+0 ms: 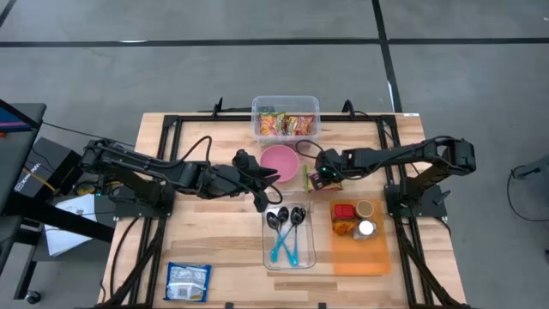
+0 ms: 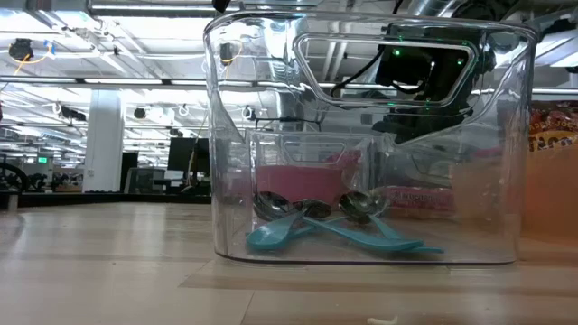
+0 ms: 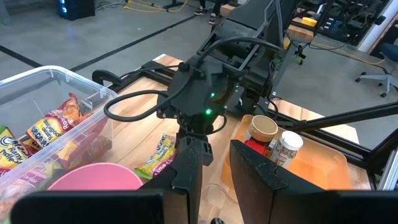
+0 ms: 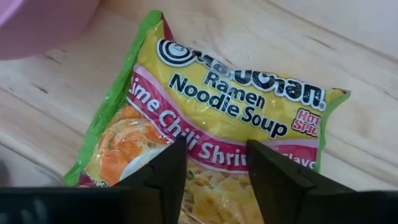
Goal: Pick & Place Food Item
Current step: Put the green noodle pack into the top transparent bin
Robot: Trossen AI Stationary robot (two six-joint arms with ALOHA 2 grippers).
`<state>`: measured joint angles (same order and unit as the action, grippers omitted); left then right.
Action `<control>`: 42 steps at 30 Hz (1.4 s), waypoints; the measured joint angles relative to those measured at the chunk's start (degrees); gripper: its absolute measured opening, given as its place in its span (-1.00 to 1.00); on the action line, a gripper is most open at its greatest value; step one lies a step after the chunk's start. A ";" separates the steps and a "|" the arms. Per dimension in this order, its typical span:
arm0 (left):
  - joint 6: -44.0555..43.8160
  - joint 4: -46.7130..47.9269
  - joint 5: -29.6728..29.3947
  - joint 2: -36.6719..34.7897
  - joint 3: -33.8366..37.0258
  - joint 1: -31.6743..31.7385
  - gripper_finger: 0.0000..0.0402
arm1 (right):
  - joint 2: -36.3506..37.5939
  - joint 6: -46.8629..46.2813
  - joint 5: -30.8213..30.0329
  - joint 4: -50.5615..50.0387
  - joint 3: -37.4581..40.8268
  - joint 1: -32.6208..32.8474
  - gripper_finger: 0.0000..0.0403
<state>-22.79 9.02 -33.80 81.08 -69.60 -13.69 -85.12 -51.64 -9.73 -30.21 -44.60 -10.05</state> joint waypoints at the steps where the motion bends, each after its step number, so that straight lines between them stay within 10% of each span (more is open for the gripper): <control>1: 0.00 0.00 0.00 0.00 -0.02 -0.02 -0.62 | 0.00 0.16 0.25 -0.10 0.00 -0.21 -0.27; 12: -0.17 0.00 0.01 0.00 -0.02 -0.82 -0.62 | -0.04 1.51 1.07 -0.42 0.09 -0.57 -0.95; 42: -0.11 0.04 -0.02 0.00 -0.02 -1.66 -0.62 | 24.09 -2.44 -1.03 -0.68 0.17 0.72 -1.00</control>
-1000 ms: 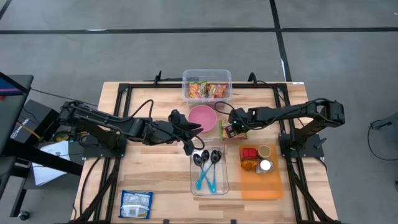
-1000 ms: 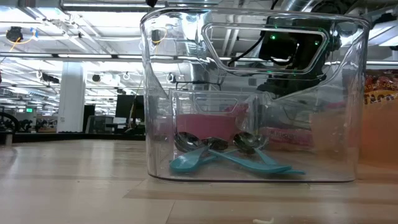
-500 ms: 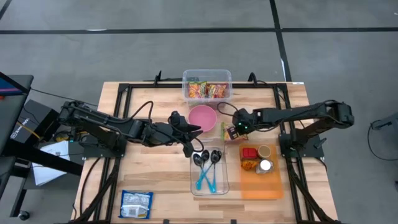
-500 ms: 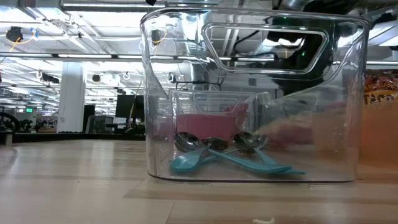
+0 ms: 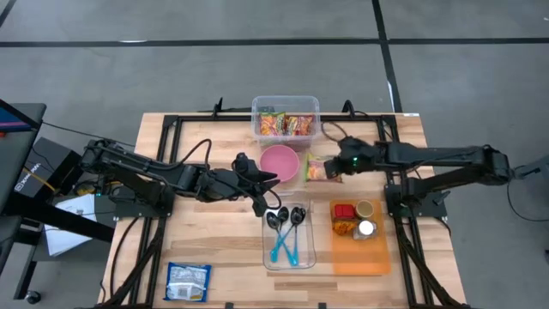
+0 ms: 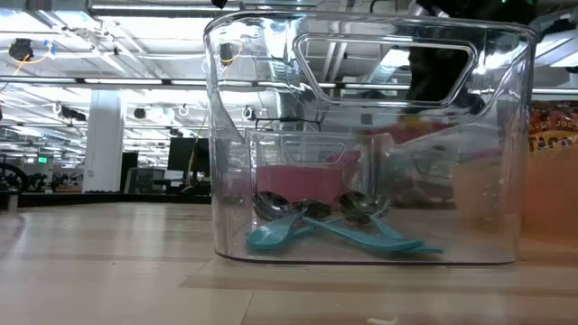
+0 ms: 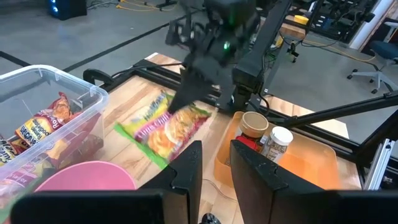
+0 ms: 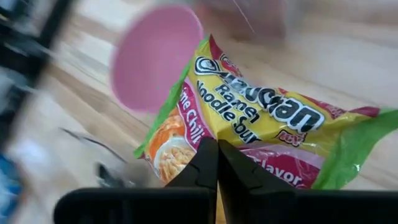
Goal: Pick & Place Food Item
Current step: Put the green noodle pack into the top transparent bin
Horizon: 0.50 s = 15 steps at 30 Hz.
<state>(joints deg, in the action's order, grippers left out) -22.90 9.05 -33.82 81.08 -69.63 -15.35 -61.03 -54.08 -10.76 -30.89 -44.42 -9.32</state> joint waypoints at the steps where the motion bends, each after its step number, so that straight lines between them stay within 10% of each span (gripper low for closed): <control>1: 0.02 -0.01 0.00 0.00 0.00 0.00 -0.62 | 0.77 0.00 -0.02 1.23 0.00 -0.30 -1.00; 15: 0.04 0.66 0.00 0.00 0.00 0.00 -0.62 | -4.34 6.96 1.00 5.01 -13.23 -8.60 -1.00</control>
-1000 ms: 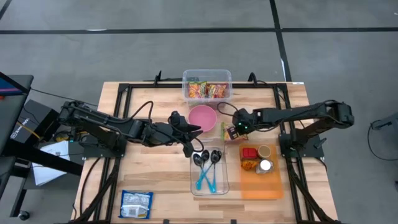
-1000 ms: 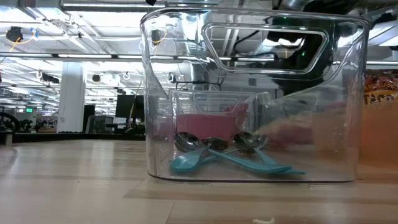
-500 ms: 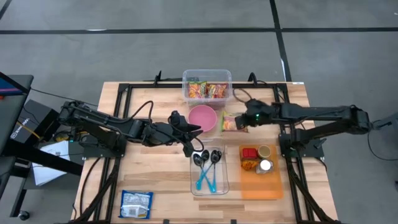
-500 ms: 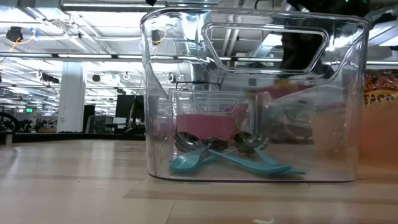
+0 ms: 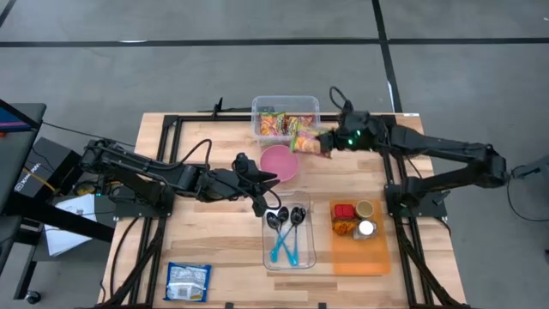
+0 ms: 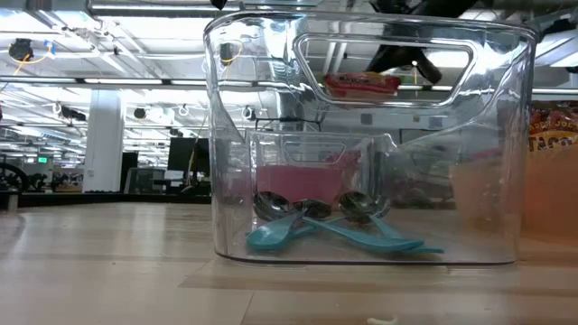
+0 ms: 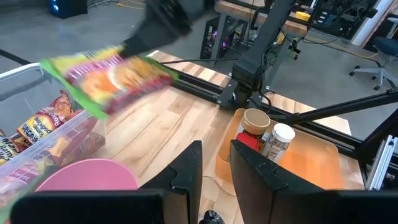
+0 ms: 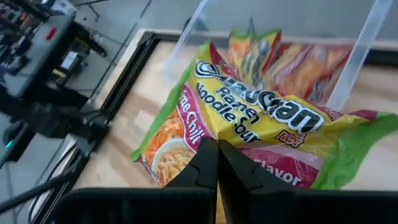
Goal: Pick & Place Food Item
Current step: Put the green noodle pack into the top transparent bin
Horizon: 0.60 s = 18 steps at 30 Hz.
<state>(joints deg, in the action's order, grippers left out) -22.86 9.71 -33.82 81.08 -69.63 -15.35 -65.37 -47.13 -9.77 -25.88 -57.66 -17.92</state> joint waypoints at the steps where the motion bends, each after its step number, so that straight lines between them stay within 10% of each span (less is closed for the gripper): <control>1: -0.02 0.07 0.00 0.00 0.00 0.00 -0.62 | -1.18 0.88 0.54 -0.74 -1.70 -1.31 -1.00; 18: -2.74 1.49 -0.14 0.00 0.00 -0.40 -0.62 | -14.94 -15.80 4.15 5.61 -9.02 -13.73 -1.00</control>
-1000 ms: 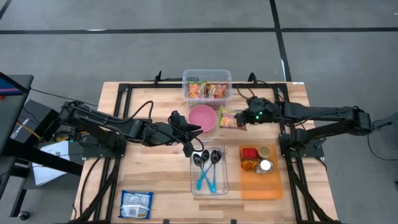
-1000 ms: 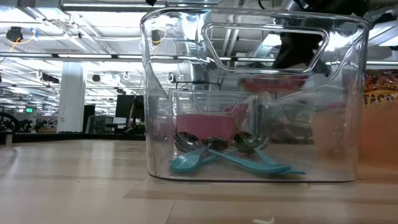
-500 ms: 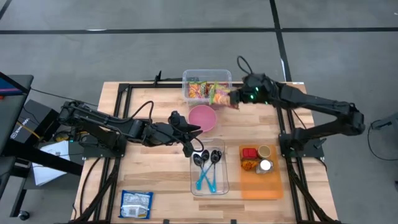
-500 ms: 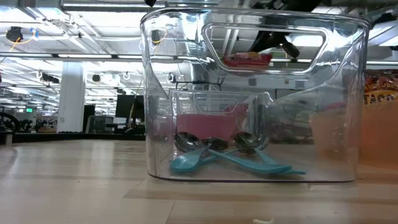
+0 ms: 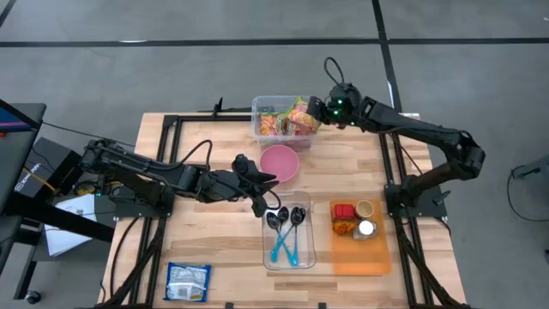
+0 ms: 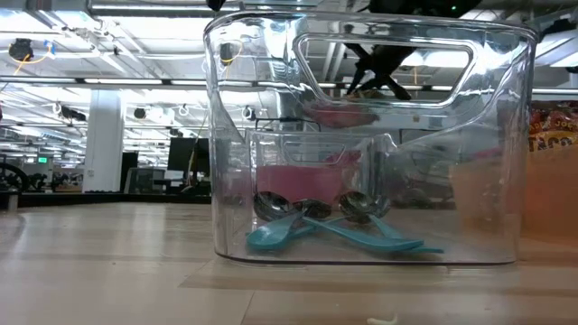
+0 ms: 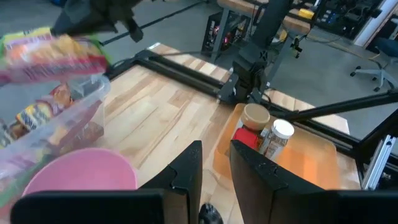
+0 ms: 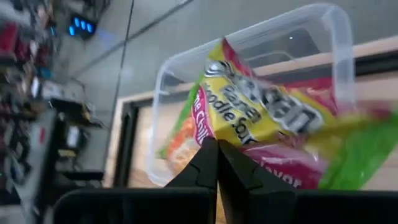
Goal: Pick & Place Food Item
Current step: Put the green noodle pack into the top transparent bin
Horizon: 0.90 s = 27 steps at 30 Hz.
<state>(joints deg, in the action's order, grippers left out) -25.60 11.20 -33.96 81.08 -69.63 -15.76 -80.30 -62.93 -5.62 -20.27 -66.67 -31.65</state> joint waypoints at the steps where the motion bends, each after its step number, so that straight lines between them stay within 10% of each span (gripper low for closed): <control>1: -0.66 0.75 -0.19 0.00 0.00 -0.05 -0.62 | -0.33 -2.07 -1.41 0.85 0.00 0.44 -1.00; 27: -7.40 17.60 -7.07 -16.45 -0.02 -2.04 -0.62 | -9.26 -46.32 -26.84 2.44 0.04 10.81 -1.00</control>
<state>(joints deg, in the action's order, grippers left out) -32.99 28.80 -41.03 64.63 -69.65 -17.80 -89.57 -109.24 -32.46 -17.83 -66.63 -20.84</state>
